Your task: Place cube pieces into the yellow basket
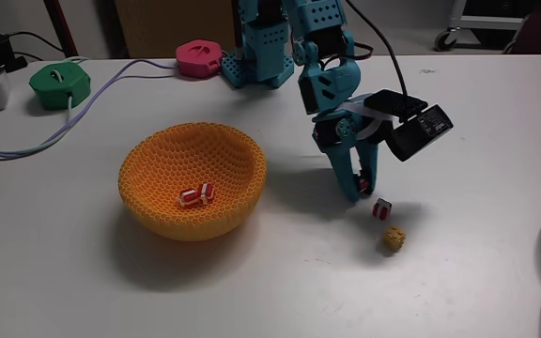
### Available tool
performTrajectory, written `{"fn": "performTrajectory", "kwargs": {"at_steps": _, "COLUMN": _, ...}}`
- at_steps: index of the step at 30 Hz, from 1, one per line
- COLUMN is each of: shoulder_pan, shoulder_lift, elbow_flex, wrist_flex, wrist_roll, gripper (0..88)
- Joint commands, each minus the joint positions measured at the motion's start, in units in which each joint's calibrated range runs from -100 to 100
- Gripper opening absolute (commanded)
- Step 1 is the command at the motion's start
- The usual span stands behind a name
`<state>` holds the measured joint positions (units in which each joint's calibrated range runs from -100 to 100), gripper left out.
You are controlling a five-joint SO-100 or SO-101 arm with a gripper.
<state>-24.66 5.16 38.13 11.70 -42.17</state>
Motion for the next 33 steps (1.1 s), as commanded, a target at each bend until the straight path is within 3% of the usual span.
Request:
{"fn": "performTrajectory", "kwargs": {"at_steps": 1, "shoulder_pan": 8.0, "shoulder_lift": -13.9, "elbow_flex": -10.3, "wrist_flex": 21.9, "wrist_roll": 9.1, "gripper": 0.0}}
{"fn": "performTrajectory", "kwargs": {"at_steps": 6, "shoulder_pan": 22.1, "shoulder_lift": -20.4, "elbow_flex": -18.9, "wrist_flex": 40.9, "wrist_roll": 18.3, "gripper": 0.0}}
{"fn": "performTrajectory", "kwargs": {"at_steps": 10, "shoulder_pan": 30.6, "shoulder_lift": -20.5, "elbow_flex": -20.3, "wrist_flex": 45.7, "wrist_roll": 24.8, "gripper": 0.0}}
{"fn": "performTrajectory", "kwargs": {"at_steps": 11, "shoulder_pan": 32.0, "shoulder_lift": -20.4, "elbow_flex": -19.6, "wrist_flex": 45.8, "wrist_roll": 26.1, "gripper": 3.3}}
{"fn": "performTrajectory", "kwargs": {"at_steps": 14, "shoulder_pan": 33.6, "shoulder_lift": -20.1, "elbow_flex": -18.1, "wrist_flex": 49.6, "wrist_roll": 28.6, "gripper": 29.5}}
{"fn": "performTrajectory", "kwargs": {"at_steps": 17, "shoulder_pan": 33.3, "shoulder_lift": -20.0, "elbow_flex": -17.7, "wrist_flex": 53.5, "wrist_roll": 28.7, "gripper": 40.8}}
{"fn": "performTrajectory", "kwargs": {"at_steps": 20, "shoulder_pan": 30.9, "shoulder_lift": -20.7, "elbow_flex": -20.8, "wrist_flex": 55.7, "wrist_roll": 25.4, "gripper": 42.6}}
{"fn": "performTrajectory", "kwargs": {"at_steps": 25, "shoulder_pan": 18.4, "shoulder_lift": -21.6, "elbow_flex": -25.3, "wrist_flex": 53.5, "wrist_roll": 11.0, "gripper": 39.4}}
{"fn": "performTrajectory", "kwargs": {"at_steps": 28, "shoulder_pan": 9.4, "shoulder_lift": -22.2, "elbow_flex": -18.1, "wrist_flex": 40.7, "wrist_roll": 2.2, "gripper": 38.9}}
{"fn": "performTrajectory", "kwargs": {"at_steps": 33, "shoulder_pan": 0.6, "shoulder_lift": -20.0, "elbow_flex": 2.1, "wrist_flex": 7.8, "wrist_roll": -6.0, "gripper": 38.6}}
